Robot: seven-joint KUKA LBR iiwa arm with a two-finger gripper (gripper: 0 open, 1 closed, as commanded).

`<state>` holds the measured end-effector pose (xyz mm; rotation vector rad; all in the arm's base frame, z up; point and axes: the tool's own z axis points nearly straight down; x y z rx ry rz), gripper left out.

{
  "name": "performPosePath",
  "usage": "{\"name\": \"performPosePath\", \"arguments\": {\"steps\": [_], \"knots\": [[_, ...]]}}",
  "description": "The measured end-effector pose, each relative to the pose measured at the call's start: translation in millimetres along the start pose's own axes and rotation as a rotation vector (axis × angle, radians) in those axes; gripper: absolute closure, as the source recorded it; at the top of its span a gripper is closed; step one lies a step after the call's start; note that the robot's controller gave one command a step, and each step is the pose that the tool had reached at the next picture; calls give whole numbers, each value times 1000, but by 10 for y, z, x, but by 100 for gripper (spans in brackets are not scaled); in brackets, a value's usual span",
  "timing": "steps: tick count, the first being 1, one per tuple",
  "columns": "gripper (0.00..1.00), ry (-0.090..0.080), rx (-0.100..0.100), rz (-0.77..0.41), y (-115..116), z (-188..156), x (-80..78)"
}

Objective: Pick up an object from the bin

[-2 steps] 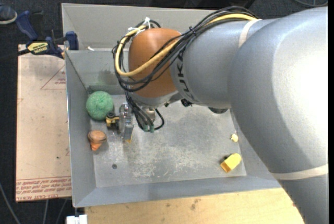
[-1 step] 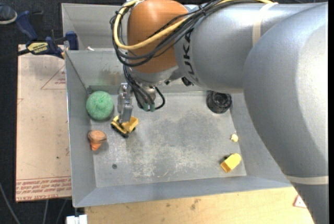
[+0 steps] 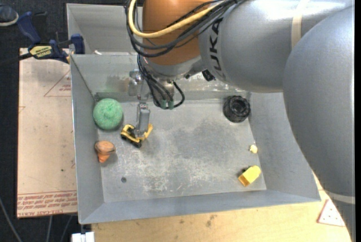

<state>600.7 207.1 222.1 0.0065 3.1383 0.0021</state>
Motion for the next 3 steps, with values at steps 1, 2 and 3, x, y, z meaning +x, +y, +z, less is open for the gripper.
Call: {"name": "performPosePath", "arguments": {"steps": [1,2,3], "knots": [[0,1,0,-8,-29,110,32],[0,-1,-1,-72,-264,446,127],[0,7,2,-194,-398,643,195]]}}
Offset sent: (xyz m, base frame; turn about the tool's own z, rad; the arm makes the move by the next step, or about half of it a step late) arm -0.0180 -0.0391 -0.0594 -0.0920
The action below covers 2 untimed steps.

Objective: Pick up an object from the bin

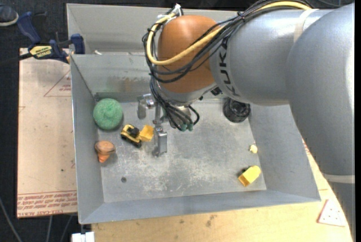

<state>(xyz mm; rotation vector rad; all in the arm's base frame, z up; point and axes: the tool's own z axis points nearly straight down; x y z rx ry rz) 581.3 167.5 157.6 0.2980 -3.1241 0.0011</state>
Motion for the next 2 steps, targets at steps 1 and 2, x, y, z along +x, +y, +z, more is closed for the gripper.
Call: {"name": "performPosePath", "arguments": {"steps": [1,2], "knots": [[0,-9,-3,162,-15,126,-255],[0,-6,-2,196,-115,464,-294]]}}
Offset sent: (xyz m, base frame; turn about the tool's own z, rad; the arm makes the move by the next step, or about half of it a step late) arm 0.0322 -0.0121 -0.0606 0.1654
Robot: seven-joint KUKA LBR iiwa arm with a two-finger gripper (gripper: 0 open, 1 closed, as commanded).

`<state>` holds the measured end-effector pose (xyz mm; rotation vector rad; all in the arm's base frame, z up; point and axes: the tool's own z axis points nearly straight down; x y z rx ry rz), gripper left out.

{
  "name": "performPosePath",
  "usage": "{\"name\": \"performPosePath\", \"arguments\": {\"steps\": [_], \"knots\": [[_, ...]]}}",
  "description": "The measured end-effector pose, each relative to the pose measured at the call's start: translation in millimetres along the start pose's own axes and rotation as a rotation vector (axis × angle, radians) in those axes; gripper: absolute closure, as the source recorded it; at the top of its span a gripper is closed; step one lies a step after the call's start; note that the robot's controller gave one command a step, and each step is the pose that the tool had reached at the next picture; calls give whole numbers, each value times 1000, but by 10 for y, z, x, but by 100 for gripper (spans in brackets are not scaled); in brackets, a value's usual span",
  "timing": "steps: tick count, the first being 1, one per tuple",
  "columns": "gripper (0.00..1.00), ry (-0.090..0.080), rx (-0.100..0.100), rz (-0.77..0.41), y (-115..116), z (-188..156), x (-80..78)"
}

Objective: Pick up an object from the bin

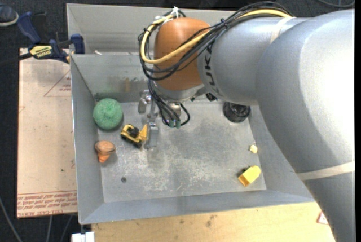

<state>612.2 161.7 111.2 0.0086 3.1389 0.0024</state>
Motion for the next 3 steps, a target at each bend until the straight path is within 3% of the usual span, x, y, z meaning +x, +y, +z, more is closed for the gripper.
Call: {"name": "performPosePath", "arguments": {"steps": [1,3], "knots": [[0,2,1,38,77,191,-3],[0,-1,1,-76,174,364,-105]]}}
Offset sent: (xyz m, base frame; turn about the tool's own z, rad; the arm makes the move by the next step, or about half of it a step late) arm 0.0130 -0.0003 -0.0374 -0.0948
